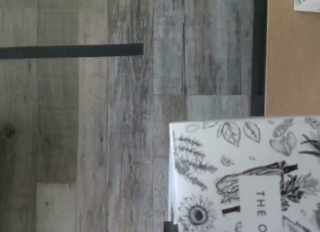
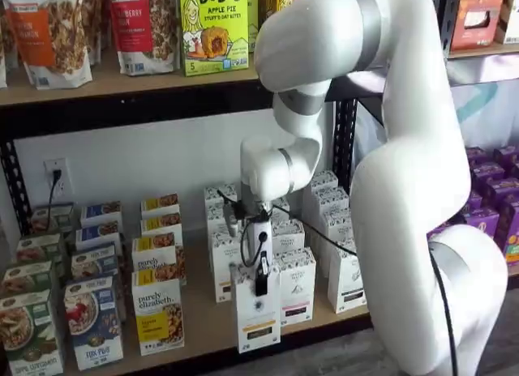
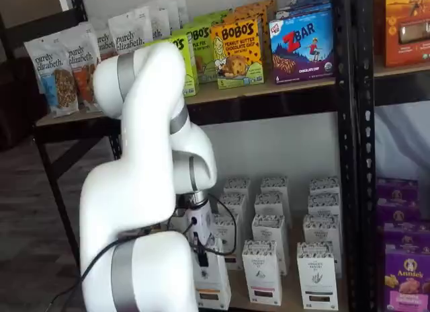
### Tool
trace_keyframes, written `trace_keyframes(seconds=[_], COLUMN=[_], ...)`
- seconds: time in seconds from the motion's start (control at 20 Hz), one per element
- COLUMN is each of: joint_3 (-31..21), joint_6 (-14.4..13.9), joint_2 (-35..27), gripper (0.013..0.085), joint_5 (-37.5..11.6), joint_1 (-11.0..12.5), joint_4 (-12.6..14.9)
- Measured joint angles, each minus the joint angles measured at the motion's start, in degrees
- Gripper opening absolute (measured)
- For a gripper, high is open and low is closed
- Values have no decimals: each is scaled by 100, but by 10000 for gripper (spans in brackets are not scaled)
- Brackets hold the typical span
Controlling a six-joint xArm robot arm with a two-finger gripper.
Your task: Pick up the white box with a yellow strip in the middle, on the bottom shelf, the fourth box from the left
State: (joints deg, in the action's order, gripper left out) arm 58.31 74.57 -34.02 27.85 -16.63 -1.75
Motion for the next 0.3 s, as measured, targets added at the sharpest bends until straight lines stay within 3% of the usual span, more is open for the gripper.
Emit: trace_keyframes(seconds=[0.3], joint_3=[-361], joint_6=[45], joint_2=[388], gripper=[490], joint_5=[-1], joint_1=[-48], joint_4=[-103])
